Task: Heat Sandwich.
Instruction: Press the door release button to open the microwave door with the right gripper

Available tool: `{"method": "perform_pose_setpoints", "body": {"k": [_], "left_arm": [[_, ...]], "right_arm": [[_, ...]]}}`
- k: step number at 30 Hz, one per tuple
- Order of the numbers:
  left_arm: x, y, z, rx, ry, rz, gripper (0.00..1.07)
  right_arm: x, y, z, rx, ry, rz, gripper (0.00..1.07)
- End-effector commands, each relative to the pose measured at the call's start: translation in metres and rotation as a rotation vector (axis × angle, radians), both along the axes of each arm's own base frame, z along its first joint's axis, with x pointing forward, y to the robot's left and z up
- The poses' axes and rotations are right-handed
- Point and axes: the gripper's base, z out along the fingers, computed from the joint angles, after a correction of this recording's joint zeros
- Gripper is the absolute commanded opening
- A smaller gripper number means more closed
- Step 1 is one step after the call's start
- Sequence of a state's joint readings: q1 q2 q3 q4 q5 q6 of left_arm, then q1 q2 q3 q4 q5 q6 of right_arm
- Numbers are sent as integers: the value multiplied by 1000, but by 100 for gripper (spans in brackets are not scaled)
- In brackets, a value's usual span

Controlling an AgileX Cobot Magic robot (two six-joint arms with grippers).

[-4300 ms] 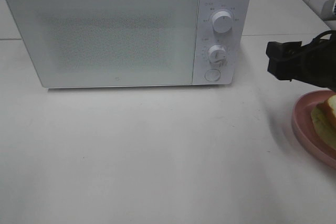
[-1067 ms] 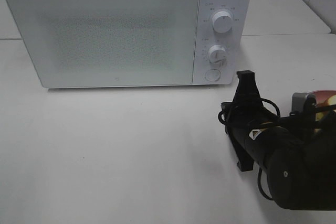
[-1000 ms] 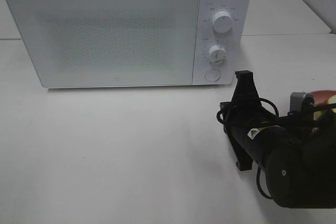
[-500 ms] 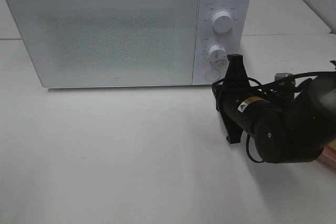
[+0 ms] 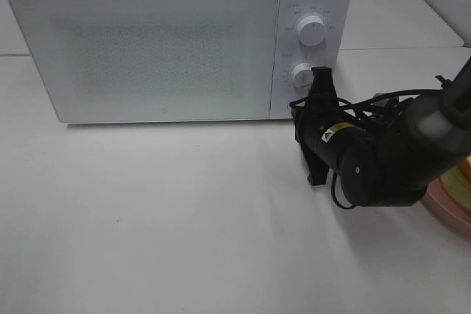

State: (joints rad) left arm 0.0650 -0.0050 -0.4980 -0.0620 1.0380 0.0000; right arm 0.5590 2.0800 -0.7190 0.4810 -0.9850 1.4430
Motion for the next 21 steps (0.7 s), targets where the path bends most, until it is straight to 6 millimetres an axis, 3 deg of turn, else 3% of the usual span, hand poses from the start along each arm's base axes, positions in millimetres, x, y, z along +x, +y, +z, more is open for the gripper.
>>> {"method": "perform_pose_setpoints", "body": {"k": [1, 14, 21], "left_arm": [[-3, 0, 0, 0, -32, -6, 101], [-3, 0, 0, 0, -29, -6, 101], [-3, 0, 0, 0, -29, -6, 101]], "right_arm": [[10, 0, -1, 1, -12, -4, 0], [20, -8, -2, 9, -20, -54, 0], [30, -1, -1, 21, -27, -39, 0]]}}
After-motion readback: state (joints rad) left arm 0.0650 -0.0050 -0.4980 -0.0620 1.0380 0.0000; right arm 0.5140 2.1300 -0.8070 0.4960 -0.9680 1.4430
